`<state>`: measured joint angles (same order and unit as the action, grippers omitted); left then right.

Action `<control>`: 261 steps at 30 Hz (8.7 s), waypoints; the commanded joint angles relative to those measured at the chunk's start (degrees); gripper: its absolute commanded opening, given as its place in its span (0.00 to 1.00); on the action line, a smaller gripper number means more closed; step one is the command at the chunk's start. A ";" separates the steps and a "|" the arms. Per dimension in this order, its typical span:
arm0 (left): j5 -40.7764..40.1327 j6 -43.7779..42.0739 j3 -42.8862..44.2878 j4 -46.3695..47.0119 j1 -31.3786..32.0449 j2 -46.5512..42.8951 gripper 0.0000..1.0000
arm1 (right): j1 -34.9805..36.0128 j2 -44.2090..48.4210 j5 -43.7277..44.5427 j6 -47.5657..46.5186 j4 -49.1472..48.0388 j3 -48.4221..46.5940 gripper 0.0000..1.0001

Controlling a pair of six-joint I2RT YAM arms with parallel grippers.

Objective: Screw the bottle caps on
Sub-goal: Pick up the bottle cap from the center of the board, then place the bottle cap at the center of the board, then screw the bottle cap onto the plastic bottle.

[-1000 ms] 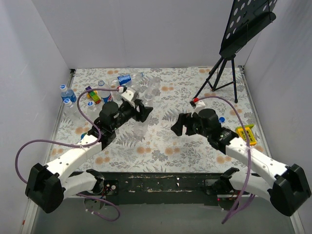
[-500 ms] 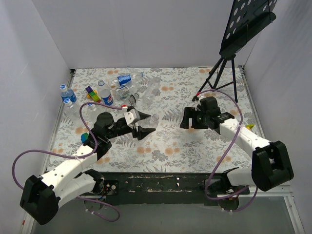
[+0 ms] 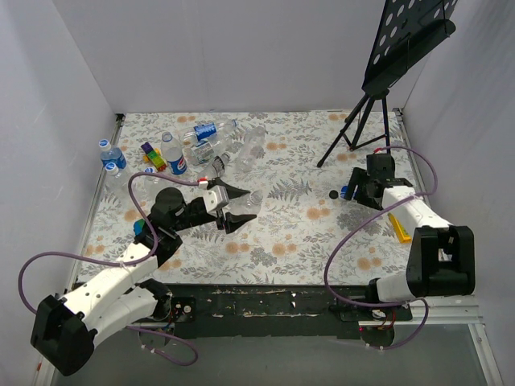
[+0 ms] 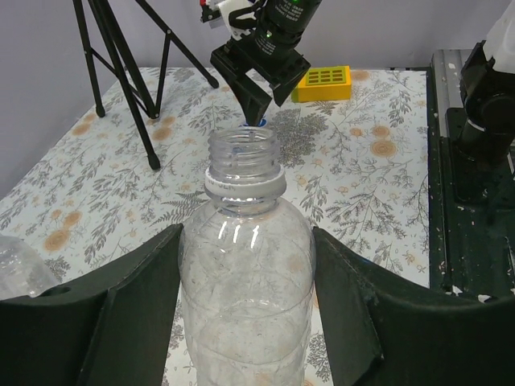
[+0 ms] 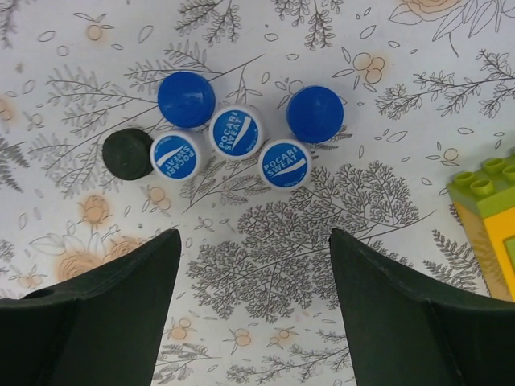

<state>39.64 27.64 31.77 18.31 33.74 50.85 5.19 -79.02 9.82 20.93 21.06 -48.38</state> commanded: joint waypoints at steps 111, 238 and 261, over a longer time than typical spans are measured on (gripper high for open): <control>-19.60 -0.66 -2.50 2.00 1.07 -8.66 0.00 | 40.60 -16.69 -1.39 -6.34 10.32 -12.44 0.46; -21.01 -12.35 -8.74 9.38 2.83 -4.18 0.00 | 47.19 -9.48 -20.63 0.08 18.23 -42.15 0.52; 8.08 8.48 -1.45 8.94 0.81 7.07 0.00 | 40.07 4.49 -40.22 -39.72 25.08 -42.77 0.73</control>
<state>37.82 31.16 27.79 24.58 35.05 56.64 45.74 -75.90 -20.67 -5.43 43.66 -92.07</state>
